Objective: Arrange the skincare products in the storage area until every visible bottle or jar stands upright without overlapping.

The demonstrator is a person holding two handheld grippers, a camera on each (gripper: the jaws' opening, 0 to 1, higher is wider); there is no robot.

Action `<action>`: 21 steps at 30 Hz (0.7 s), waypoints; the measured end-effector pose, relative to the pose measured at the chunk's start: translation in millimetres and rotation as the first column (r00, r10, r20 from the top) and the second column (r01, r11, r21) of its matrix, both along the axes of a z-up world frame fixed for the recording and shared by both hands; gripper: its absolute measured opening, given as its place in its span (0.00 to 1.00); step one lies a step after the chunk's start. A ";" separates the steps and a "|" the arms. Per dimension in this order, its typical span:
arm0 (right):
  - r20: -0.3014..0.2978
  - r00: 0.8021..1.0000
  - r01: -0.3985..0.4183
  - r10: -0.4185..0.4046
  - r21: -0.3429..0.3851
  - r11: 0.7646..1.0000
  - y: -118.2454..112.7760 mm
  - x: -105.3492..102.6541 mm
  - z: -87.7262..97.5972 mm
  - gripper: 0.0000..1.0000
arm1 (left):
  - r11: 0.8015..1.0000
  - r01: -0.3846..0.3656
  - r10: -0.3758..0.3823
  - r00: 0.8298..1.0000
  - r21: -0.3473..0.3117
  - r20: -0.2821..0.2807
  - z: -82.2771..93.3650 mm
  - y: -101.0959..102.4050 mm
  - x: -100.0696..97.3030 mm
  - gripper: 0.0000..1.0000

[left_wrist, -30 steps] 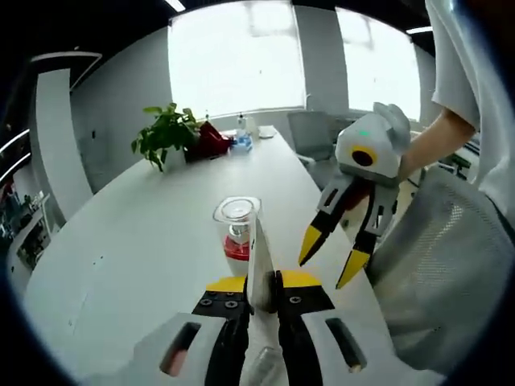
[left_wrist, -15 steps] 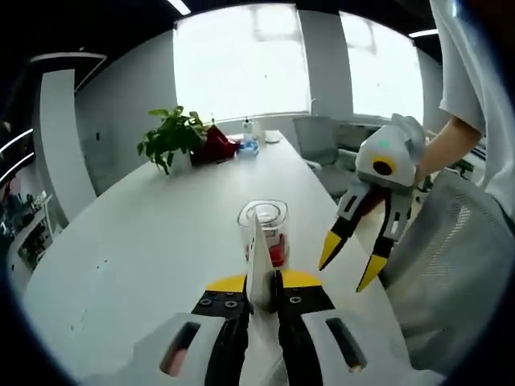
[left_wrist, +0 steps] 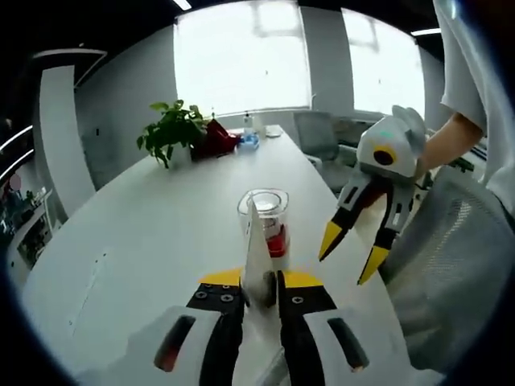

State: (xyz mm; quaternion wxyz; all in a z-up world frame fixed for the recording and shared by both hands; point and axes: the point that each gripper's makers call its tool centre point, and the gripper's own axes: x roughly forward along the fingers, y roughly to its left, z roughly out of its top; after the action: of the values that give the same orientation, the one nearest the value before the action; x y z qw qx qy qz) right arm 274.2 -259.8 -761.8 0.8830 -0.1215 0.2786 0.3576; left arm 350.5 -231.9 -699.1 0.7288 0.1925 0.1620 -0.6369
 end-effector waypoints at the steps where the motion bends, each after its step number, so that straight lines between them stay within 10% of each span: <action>1: 0.000 1.000 0.000 0.000 0.001 1.000 0.1 0.2 -0.4 0.34 | 1.000 -0.002 0.002 1.000 0.000 -0.002 0.2 0.3 -0.4 0.12; 21: 0.036 0.999 0.028 -0.030 0.055 0.998 11.7 5.1 35.1 0.46 | 0.975 -0.222 0.221 0.971 -0.001 -0.091 12.5 61.1 -2.6 0.49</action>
State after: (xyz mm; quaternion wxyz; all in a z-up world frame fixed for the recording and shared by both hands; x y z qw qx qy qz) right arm 279.3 -248.1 -726.7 0.8961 -0.0999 0.2545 0.3498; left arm 347.9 -170.8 -686.7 0.7883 0.1401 0.2118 -0.5604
